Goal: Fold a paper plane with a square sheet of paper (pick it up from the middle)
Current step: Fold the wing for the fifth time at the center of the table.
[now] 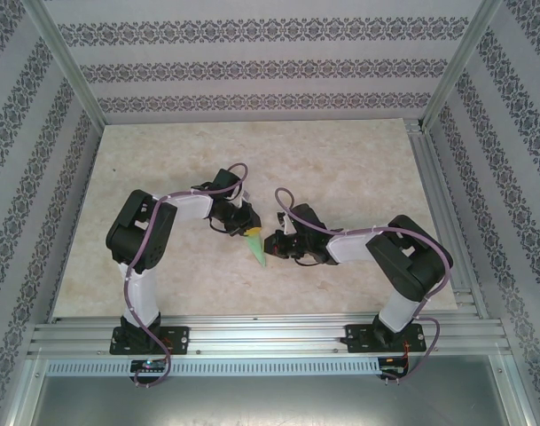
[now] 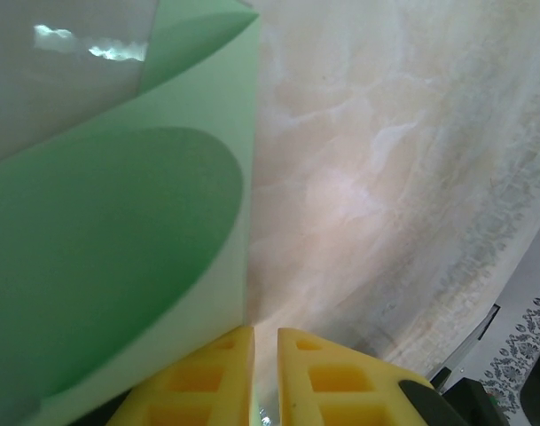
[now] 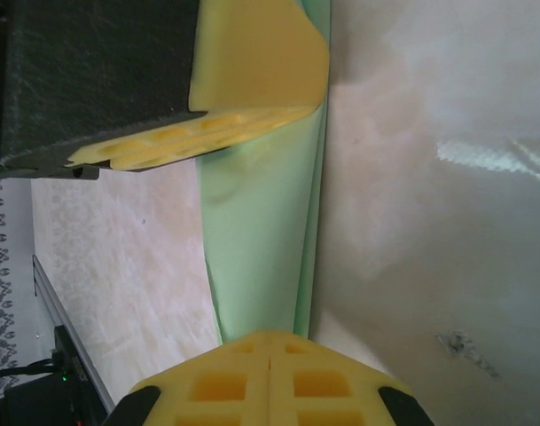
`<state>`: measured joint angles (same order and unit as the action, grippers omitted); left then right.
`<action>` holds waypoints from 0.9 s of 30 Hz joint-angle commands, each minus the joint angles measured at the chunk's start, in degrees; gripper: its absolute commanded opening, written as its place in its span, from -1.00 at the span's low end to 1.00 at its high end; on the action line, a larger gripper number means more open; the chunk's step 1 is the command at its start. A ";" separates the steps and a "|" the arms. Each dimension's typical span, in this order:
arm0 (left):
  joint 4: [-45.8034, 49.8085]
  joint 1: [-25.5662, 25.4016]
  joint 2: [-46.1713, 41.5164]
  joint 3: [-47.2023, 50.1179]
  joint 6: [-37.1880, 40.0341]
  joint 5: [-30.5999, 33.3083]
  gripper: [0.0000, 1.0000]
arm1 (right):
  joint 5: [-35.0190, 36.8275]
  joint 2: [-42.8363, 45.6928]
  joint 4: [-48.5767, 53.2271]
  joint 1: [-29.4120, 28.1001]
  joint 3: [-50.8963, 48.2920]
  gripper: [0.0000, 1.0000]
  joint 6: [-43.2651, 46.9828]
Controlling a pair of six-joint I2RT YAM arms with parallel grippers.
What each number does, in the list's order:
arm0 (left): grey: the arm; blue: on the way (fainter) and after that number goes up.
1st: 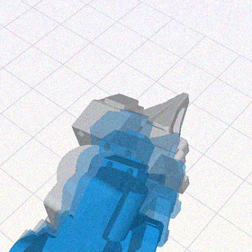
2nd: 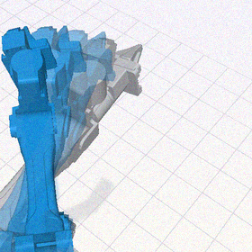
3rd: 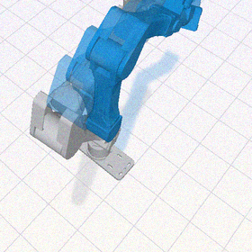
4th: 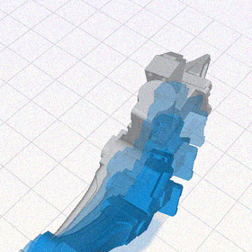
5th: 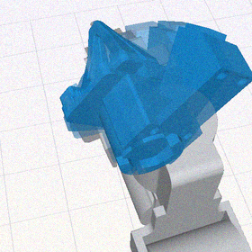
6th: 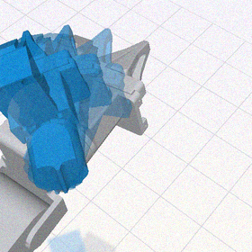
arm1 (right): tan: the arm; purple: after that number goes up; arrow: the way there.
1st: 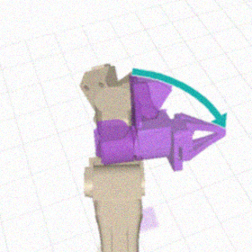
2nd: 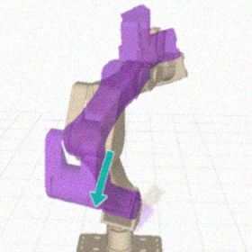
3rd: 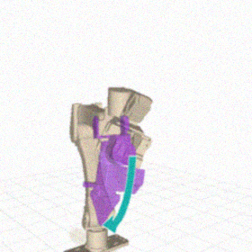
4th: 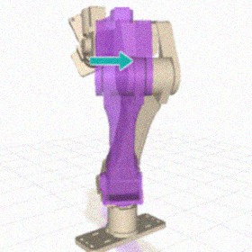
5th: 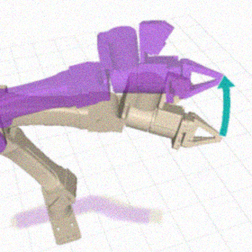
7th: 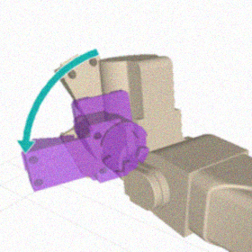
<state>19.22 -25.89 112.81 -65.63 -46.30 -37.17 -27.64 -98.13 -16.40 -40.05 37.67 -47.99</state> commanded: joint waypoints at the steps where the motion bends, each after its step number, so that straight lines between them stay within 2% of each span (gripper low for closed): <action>1: 0.57 0.93 -2.39 1.28 2.00 -0.20 -0.68 | -1.16 0.07 -2.20 -0.74 1.02 -0.94 0.15; 5: -0.24 1.47 -3.19 2.16 1.81 -0.17 -0.68 | 0.69 1.65 -0.48 -0.59 0.57 -0.81 0.02; 9: -0.74 2.00 -3.27 2.67 1.94 -0.63 -0.70 | 0.83 3.78 0.33 -0.48 -0.23 -0.89 0.44; 23: -3.20 2.83 -3.04 4.54 1.30 -2.52 -0.70 | -3.77 -4.62 -11.59 -2.03 0.21 -0.94 -5.38; 27: -3.18 3.03 -3.16 4.67 1.29 -2.50 -0.71 | -4.34 -5.54 -11.98 -2.55 0.98 -0.94 -5.41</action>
<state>16.99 -23.88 111.42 -61.93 -45.67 -39.20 -30.59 -102.74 -24.93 -41.80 37.52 -52.71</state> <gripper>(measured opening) 0.147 0.047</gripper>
